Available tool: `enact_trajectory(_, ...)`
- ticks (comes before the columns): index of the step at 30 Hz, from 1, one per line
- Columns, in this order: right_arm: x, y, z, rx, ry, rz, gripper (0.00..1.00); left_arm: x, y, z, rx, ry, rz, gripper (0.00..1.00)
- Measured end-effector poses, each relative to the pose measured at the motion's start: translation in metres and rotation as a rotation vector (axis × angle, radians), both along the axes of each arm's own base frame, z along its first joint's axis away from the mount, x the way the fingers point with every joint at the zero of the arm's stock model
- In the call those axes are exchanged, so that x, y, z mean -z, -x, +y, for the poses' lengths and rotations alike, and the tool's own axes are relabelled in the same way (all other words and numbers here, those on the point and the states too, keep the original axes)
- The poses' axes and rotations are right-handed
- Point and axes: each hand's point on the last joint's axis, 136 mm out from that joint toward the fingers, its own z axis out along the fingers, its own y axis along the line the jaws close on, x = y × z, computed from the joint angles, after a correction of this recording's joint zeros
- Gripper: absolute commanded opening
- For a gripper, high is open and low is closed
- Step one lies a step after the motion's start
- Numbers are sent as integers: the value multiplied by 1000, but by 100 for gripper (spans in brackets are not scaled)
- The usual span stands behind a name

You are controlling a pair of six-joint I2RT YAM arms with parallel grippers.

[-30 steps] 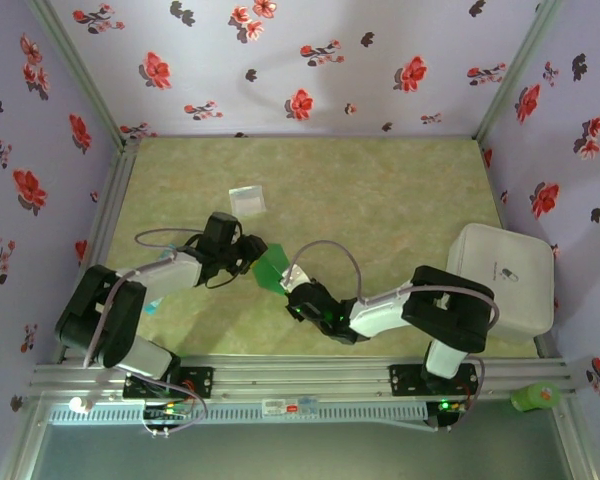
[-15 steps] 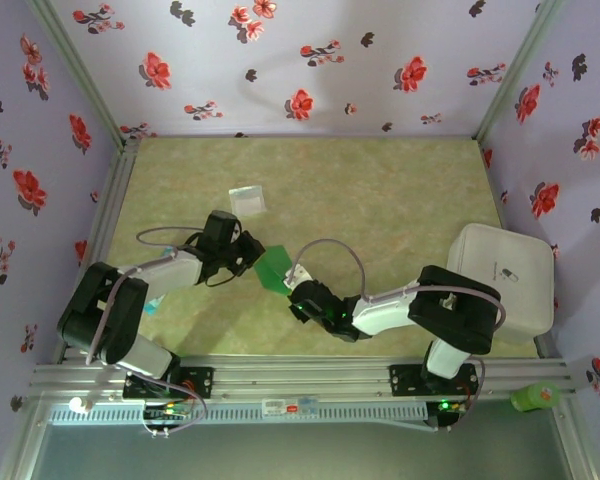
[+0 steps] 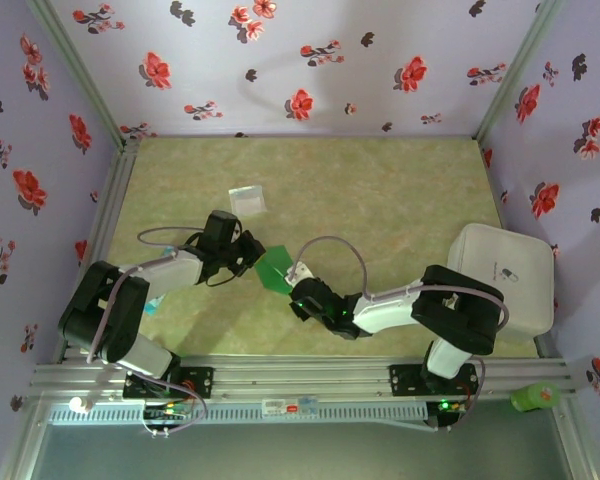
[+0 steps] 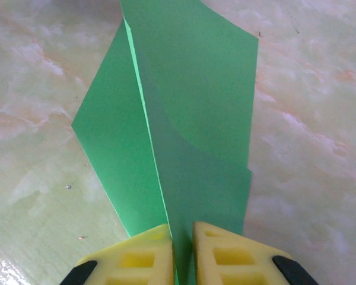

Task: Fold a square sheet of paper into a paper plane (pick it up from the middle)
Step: Fourth fold the wing at the center of the table.

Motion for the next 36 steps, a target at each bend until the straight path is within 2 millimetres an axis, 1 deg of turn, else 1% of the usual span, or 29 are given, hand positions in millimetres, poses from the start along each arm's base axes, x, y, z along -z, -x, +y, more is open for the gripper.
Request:
enact_trajectory(2, 1, 0, 0, 2, -5, 11, 9, 0, 0, 0, 0, 0, 0, 8)
enact_trajectory(5, 2, -1, -1, 12, -21, 31, 5, 0, 0, 0, -1, 1, 0, 16)
enact_trajectory(7, 2, -1, 0, 13, -35, 49, 4, 0, -1, 1, -4, 1, 0, 23)
enact_trajectory(12, 2, -3, 3, 25, -103, 117, 3, -1, -4, 6, -11, -5, -6, 32)
enact_trajectory(15, -1, -7, 7, 37, -173, 167, 3, -7, -4, 10, -9, -14, -22, 38)
enact_trajectory(17, -5, -10, 10, 47, -229, 198, 3, -15, -5, 12, -10, -18, -45, 40)
enact_trajectory(20, -10, -13, 13, 55, -291, 236, 3, -28, -6, 16, -13, -23, -80, 41)
enact_trajectory(23, -13, -16, 15, 63, -338, 272, 3, -33, -7, 19, -22, -28, -95, 41)
enact_trajectory(32, -16, -17, 17, 74, -415, 359, 2, -33, -7, 21, -26, -35, -95, 42)
enact_trajectory(36, -12, -19, 20, 79, -451, 405, 2, -33, -7, 22, -28, -36, -96, 42)
